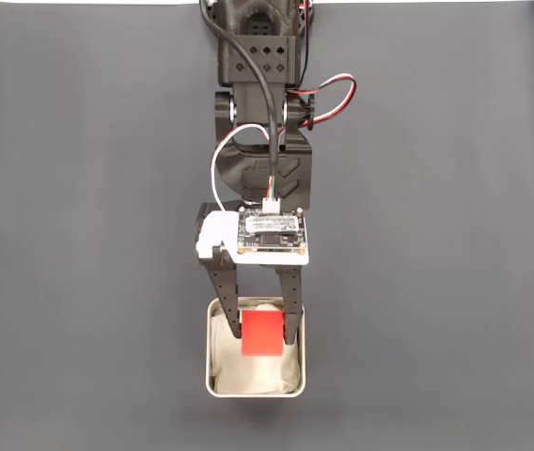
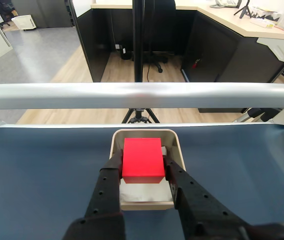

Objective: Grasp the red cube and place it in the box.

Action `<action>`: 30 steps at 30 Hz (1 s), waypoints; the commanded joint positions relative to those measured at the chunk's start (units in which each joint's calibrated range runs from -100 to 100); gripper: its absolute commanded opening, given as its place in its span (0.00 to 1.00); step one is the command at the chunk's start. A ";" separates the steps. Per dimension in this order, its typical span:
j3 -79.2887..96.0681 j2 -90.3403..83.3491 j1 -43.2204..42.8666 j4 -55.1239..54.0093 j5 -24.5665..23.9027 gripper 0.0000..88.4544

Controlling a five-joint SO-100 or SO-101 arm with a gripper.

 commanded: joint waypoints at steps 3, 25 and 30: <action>-0.86 -1.14 -0.22 -2.32 -0.29 0.06; -1.86 1.54 0.49 -3.06 0.29 0.06; -1.86 2.06 0.56 -3.38 0.34 0.09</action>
